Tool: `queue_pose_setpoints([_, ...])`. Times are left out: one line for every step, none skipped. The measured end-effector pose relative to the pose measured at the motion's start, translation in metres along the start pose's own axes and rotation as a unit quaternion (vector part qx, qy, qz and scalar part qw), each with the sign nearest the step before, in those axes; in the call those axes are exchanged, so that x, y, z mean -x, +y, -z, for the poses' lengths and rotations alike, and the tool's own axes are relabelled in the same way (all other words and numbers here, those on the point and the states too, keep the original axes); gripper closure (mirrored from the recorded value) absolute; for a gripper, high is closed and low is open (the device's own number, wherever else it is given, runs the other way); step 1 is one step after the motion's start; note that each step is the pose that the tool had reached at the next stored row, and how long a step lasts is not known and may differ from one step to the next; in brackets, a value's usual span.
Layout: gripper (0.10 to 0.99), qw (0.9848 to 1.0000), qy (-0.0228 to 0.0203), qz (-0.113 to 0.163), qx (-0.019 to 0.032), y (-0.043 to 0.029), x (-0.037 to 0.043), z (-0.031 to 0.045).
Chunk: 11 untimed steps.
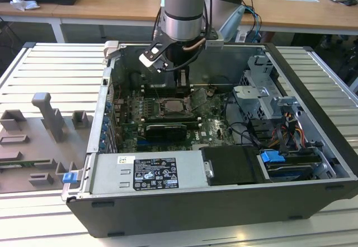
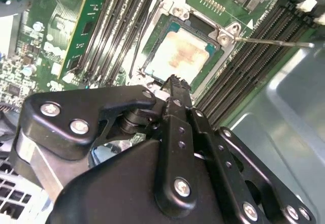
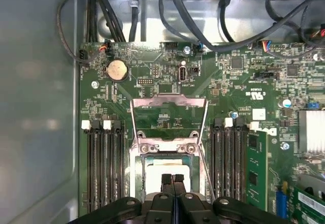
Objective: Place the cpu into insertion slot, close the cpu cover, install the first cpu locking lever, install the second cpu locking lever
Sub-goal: 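Close the cpu cover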
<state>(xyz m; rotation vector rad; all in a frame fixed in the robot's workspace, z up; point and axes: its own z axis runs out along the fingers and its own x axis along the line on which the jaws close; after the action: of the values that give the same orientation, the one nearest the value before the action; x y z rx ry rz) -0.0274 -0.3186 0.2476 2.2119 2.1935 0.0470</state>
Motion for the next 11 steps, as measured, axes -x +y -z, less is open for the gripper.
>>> queue_pose_setpoints([0.980, 1.0000, 0.0000, 0.000, 0.0000, 0.0004, 0.0000, 0.0025])
queue_pose_setpoints([0.980, 1.0000, 0.0001, 0.000, -0.0001, 0.0021, -0.0001, 0.0029])
queue_pose_setpoints([0.980, 1.0000, 0.0002, 0.000, -0.0002, 0.0049, -0.0001, 0.0027])
queue_pose_setpoints([0.980, 1.0000, 0.0001, 0.000, -0.0006, 0.0084, -0.0001, 0.0027])
queue_pose_setpoints([0.980, 1.0000, -0.0001, 0.000, -0.0014, 0.0124, 0.0000, 0.0033])
queue_pose_setpoints([0.980, 1.0000, 0.0000, 0.000, -0.0015, 0.0131, -0.0001, 0.0077])
queue_pose_setpoints([0.980, 1.0000, 0.0000, 0.000, -0.0015, 0.0132, -0.0002, 0.0113])
queue_pose_setpoints([0.980, 1.0000, 0.0000, 0.000, -0.0015, 0.0134, -0.0002, 0.0164])
queue_pose_setpoints([0.980, 1.0000, 0.0000, 0.000, -0.0016, 0.0136, -0.0002, 0.0210])
queue_pose_setpoints([0.980, 1.0000, 0.0000, 0.000, -0.0015, 0.0137, -0.0002, 0.0224])
queue_pose_setpoints([0.980, 1.0000, 0.0000, 0.000, -0.0016, 0.0151, -0.0002, 0.0242])
